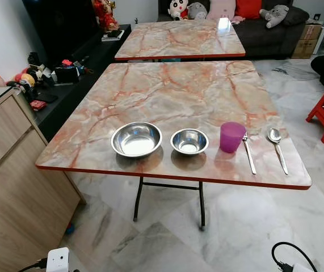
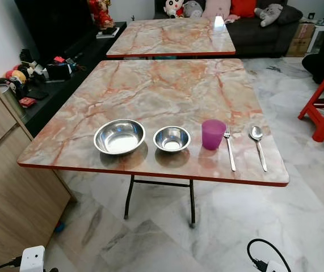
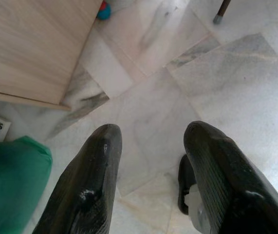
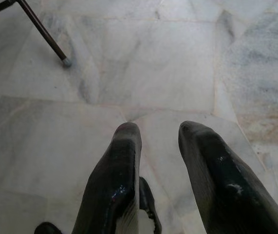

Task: Setting the table

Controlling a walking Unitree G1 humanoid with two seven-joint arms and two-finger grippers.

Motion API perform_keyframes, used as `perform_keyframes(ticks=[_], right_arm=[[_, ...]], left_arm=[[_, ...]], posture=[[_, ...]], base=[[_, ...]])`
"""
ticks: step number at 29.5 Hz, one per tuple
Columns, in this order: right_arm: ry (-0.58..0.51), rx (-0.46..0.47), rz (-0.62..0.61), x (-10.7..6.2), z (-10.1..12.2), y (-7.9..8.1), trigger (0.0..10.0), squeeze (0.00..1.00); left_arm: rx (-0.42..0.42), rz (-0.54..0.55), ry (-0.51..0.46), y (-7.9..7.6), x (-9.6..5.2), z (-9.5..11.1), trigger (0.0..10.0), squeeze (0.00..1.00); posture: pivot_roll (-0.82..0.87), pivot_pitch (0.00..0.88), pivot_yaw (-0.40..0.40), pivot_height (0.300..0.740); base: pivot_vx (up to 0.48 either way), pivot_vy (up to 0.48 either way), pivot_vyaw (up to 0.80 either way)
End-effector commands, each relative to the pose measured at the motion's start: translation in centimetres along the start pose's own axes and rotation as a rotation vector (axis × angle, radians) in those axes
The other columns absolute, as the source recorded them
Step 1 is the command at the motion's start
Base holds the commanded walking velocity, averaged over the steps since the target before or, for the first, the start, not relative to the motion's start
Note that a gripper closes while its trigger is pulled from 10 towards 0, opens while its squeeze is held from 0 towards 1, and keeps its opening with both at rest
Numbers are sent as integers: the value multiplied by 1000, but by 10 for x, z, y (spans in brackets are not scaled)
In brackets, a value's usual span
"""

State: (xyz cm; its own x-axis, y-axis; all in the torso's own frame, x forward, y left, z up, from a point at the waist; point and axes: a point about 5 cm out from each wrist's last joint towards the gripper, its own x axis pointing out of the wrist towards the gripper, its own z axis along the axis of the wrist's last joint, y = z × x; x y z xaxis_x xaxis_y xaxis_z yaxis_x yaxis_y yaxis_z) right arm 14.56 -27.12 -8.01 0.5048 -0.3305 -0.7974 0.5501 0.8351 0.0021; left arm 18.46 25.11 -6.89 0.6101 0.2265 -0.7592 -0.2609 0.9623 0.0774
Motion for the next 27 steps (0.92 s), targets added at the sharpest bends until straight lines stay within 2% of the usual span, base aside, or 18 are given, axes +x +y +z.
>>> perform_keyframes(ticks=[1, 19, 27], right_arm=[[8, 1, -2, 0, -1, 0, 10000, 0], [9, -1, -2, 0, -2, 0, 10000, 0], [11, -2, -2, 0, -1, -1, 10000, 0]], left_arm=[[0, 12, 5, 4, 0, 0, 10000, 0], [1, 14, 5, 4, 0, 0, 10000, 0], [4, 12, 8, 3, 0, 0, 10000, 0]], posture=[[12, 35, 66, 740], [12, 37, 64, 740], [11, 35, 63, 740]], base=[[364, 0, 0], [359, 0, 0], [0, 0, 0]])
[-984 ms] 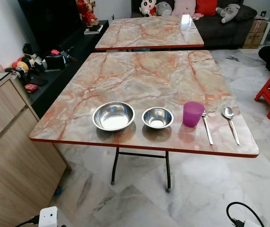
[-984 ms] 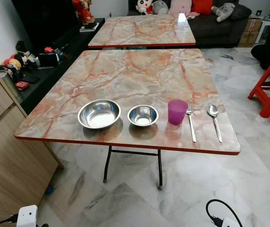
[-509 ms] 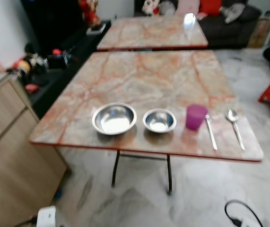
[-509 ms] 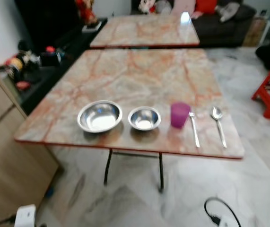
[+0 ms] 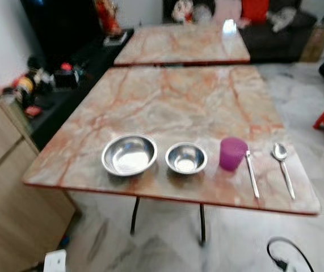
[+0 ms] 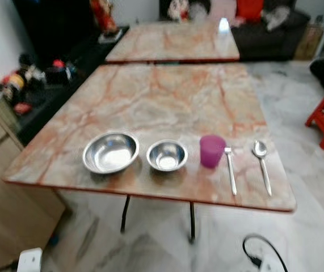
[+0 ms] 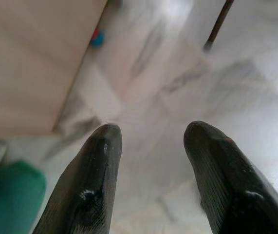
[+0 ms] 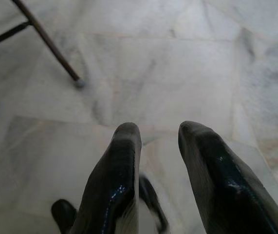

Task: Setting the table

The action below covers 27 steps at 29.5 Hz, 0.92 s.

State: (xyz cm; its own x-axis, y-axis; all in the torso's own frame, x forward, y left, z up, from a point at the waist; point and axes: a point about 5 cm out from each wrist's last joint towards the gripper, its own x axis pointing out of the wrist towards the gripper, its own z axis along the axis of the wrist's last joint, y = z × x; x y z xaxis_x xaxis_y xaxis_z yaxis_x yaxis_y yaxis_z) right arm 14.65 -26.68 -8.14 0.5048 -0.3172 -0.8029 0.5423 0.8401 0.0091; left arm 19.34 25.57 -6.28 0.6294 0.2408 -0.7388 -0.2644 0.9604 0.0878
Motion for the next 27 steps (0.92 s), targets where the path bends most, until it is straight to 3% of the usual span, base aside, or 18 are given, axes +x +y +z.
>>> perform_keyframes(ticks=[1, 14, 23, 26, 27], right_arm=[[2, 1, -14, 0, 1, -5, 10000, 0], [2, -2, -10, 0, 0, -4, 10000, 0], [5, -5, -12, 0, 0, -4, 10000, 0], [6, -4, -12, 0, 0, -4, 10000, 0], [6, -4, -12, 0, 0, -4, 10000, 0]], left_arm=[[1, 2, 38, 1, -2, -12, 10000, 0], [28, 51, 18, 4, -3, -11, 10000, 0], [29, 257, -117, 13, -6, -2, 10000, 0], [15, 332, -253, 52, -3, 65, 10000, 0], [15, 332, -253, 52, -3, 65, 10000, 0]], posture=[[11, 35, 63, 740], [10, 19, 66, 740], [17, 33, 64, 740], [16, 35, 64, 740], [16, 35, 64, 740]], base=[[0, 0, 0], [0, 0, 0], [0, 0, 0], [0, 0, 0], [0, 0, 0]])
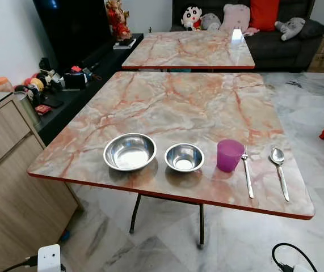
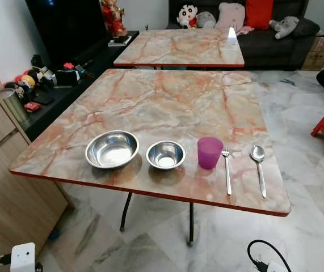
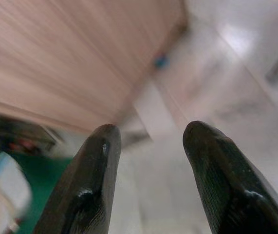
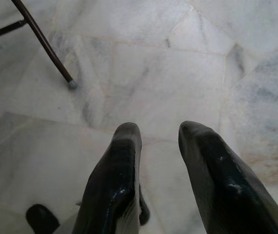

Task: Setting the table

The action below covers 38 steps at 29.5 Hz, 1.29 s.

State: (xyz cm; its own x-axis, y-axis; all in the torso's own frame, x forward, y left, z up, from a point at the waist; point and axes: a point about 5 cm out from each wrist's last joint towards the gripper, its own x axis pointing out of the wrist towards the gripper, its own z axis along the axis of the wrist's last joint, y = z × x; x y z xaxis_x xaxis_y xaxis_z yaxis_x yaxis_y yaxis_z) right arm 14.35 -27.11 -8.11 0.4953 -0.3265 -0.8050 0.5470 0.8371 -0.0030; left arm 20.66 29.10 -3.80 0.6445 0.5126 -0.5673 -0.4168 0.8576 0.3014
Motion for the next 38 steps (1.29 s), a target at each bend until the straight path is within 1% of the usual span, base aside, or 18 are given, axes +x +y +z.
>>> perform_keyframes(ticks=[1, 7, 8, 13, 14, 15, 17, 19, 20, 23, 24, 28, 29, 30, 32, 35, 36, 38], right_arm=[[2, -1, 1, 0, 0, 1, 10000, 0], [0, -1, 0, 0, 0, 1, 10000, 0], [0, -1, 0, 0, 0, 1, 10000, 0], [1, -2, 0, 0, 0, 1, 10000, 0], [1, -1, -1, 0, 0, 0, 10000, 0], [1, -1, -1, 0, 0, 0, 10000, 0], [2, -1, -3, 0, 0, 0, 10000, 0], [2, -1, -3, 0, 0, 0, 10000, 0], [3, -3, -4, 0, 0, 0, 10000, 0], [3, -4, -4, 0, -1, -1, 10000, 0], [4, -5, -3, 0, -1, -1, 10000, 0], [5, -5, -3, 0, -1, -1, 10000, 0], [5, -6, -4, 0, -1, -1, 10000, 0], [5, -5, -4, 0, -1, -1, 10000, 0], [6, -5, -5, 0, -1, -1, 10000, 0], [6, -2, -9, 0, -2, -1, 10000, 0], [6, -2, -9, 0, -2, -1, 10000, 0], [7, -1, -10, 0, -2, -1, 10000, 0]], left_arm=[[-34, 75, -113, 24, 11, 39, 10000, 0], [-29, 185, -196, 37, 14, 63, 10000, 0], [-59, 203, -250, 39, 15, 80, 10000, 0], [-99, 179, -328, 39, 16, 102, 10000, 0], [-124, 139, -369, 36, 16, 115, 10000, 0], [-124, 139, -369, 36, 16, 115, 10000, 0], [-198, 11, -434, 27, 15, 139, 10000, 0], [-214, -14, -446, 26, 14, 143, 10000, 0], [-312, -107, -461, 20, 14, 156, 10000, 0], [-418, -218, -475, 14, 12, 169, 10000, 0], [-448, -318, -488, 5, 10, 180, 10000, 0], [-455, -404, -504, -4, 7, 188, 10000, 0], [-444, -435, -521, -9, 5, 193, 10000, 443], [-445, -482, -538, -16, 2, 199, 10000, 1000], [-440, -510, -552, -22, -1, 205, 10000, 1000], [-404, -633, -570, -45, -10, 218, 10000, 1000], [-404, -633, -570, -45, -10, 218, 10000, 1000], [-383, -751, -578, -59, -18, 225, 10000, 1000]], posture=[[16, 35, 64, 740], [16, 35, 64, 740], [15, 35, 62, 740], [15, 36, 63, 740], [12, 37, 62, 740], [12, 37, 62, 740], [15, 41, 60, 740], [15, 41, 60, 740], [17, 44, 60, 740], [16, 44, 60, 740], [16, 45, 61, 740], [17, 47, 61, 740], [16, 47, 62, 740], [15, 48, 63, 740], [14, 47, 63, 740], [9, 45, 68, 740], [9, 45, 68, 740], [6, 40, 71, 740]], base=[[0, 0, 0], [0, 0, 0], [0, 0, 0], [0, 0, 0], [0, 0, 0], [0, 0, 0], [0, 0, 0], [0, 0, 0], [0, 0, 0], [0, 0, 0], [0, 0, 0], [0, 0, 0], [0, 0, 0], [0, 0, 0], [0, 0, 0], [0, 0, 0], [0, 0, 0], [0, 0, 0]])
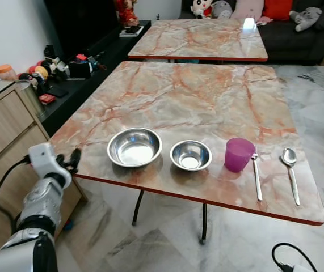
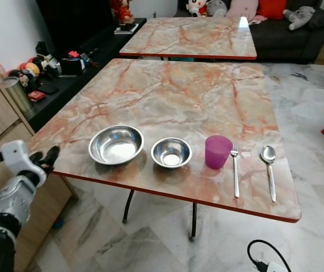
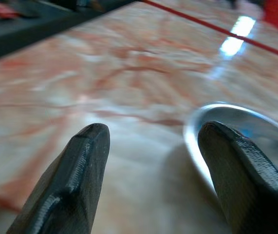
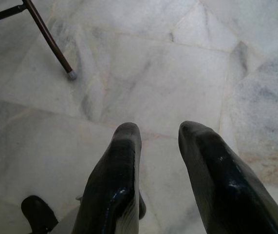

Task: Setting the table

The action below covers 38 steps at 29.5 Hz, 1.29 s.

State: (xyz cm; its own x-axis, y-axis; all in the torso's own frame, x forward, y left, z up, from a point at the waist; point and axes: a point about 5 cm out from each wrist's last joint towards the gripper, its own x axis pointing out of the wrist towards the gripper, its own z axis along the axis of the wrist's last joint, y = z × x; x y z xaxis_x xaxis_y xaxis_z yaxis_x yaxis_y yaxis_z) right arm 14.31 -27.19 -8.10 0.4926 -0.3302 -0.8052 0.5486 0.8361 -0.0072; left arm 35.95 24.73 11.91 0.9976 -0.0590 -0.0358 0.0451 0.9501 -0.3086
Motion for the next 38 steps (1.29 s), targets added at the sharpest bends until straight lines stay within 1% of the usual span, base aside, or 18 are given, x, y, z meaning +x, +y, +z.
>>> perform_keyframes(ticks=[1, 3, 4, 5, 6, 7, 10, 13, 15, 17, 18, 22, 23, 24, 26, 28, 33, 38], right_arm=[[8, 0, -5, 0, -2, 0, 10000, 0], [9, -1, -5, 0, -3, 0, 10000, 0], [9, -2, -5, 0, -3, 0, 10000, 0], [9, -2, -5, 0, -3, 0, 10000, 0], [9, -1, -5, 0, -3, 0, 10000, 0], [9, -1, -5, 0, -3, 0, 10000, 0], [9, -1, -4, 0, -3, 1, 10000, 0], [9, -1, -4, 0, -3, 1, 10000, 0], [8, 2, -4, 0, -3, 1, 10000, 0], [9, 6, -6, 0, -3, 2, 10000, 0], [9, 6, -6, 0, -3, 2, 10000, 0], [9, 5, -7, 0, -3, 2, 10000, 0], [9, 6, -7, 0, -3, 2, 10000, 0], [9, 6, -7, 0, -3, 2, 10000, 0], [7, 9, -7, 0, -2, 2, 10000, 0], [4, 11, -7, 0, -2, 2, 10000, 0], [-1, 10, -7, 0, -1, 1, 10000, 0], [0, 5, -6, 0, -1, 0, 10000, 0]], left_arm=[[15, -94, 17, -13, 6, 5, 10000, 1000], [30, -133, 52, -21, 8, 2, 10000, 1000], [65, -171, 77, -28, 10, 0, 10000, 1000], [64, -202, 87, -34, 10, -2, 10000, 0], [69, -228, 105, -40, 11, -4, 10000, 0], [95, -262, 123, -48, 13, -7, 10000, 0], [104, -289, 139, -54, 13, -10, 10000, 0], [103, -300, 147, -56, 13, -10, 10000, 0], [123, -310, 197, -67, 15, -18, 10000, 0], [137, -296, 217, -78, 17, -24, 10000, 0], [137, -296, 217, -78, 17, -24, 10000, 0], [88, -261, 146, -82, 19, -18, 10000, 0], [82, -244, 99, -82, 20, -15, 10000, 0], [82, -244, 99, -82, 20, -15, 10000, 0], [7, -204, -8, -80, 20, -5, 10000, 0], [-28, -191, -45, -79, 20, -1, 10000, 0], [-40, -174, -72, -78, 22, 6, 10000, 0], [-64, -158, -132, -77, 21, 14, 10000, 0]], posture=[[6, 40, 71, 740], [5, 38, 72, 740], [4, 36, 74, 740], [4, 36, 74, 740], [4, 36, 74, 740], [6, 31, 76, 740], [5, 30, 76, 740], [5, 30, 76, 740], [5, 37, 78, 740], [6, 41, 78, 740], [6, 41, 78, 740], [10, 45, 78, 740], [11, 47, 77, 740], [11, 47, 77, 740], [6, 49, 78, 740], [6, 49, 78, 740], [11, 54, 67, 740], [1, 54, 68, 740]], base=[[0, 0, 0], [0, 0, 0], [0, 0, 0], [0, 0, 0], [0, 0, 0], [0, 0, 0], [0, 0, 0], [0, 0, 0], [0, 0, 0], [0, 0, 0], [0, 0, 0], [0, 0, 0], [0, 0, 0], [0, 0, 0], [0, 0, 0], [0, 0, 0], [0, 0, 0], [0, 0, 0]])
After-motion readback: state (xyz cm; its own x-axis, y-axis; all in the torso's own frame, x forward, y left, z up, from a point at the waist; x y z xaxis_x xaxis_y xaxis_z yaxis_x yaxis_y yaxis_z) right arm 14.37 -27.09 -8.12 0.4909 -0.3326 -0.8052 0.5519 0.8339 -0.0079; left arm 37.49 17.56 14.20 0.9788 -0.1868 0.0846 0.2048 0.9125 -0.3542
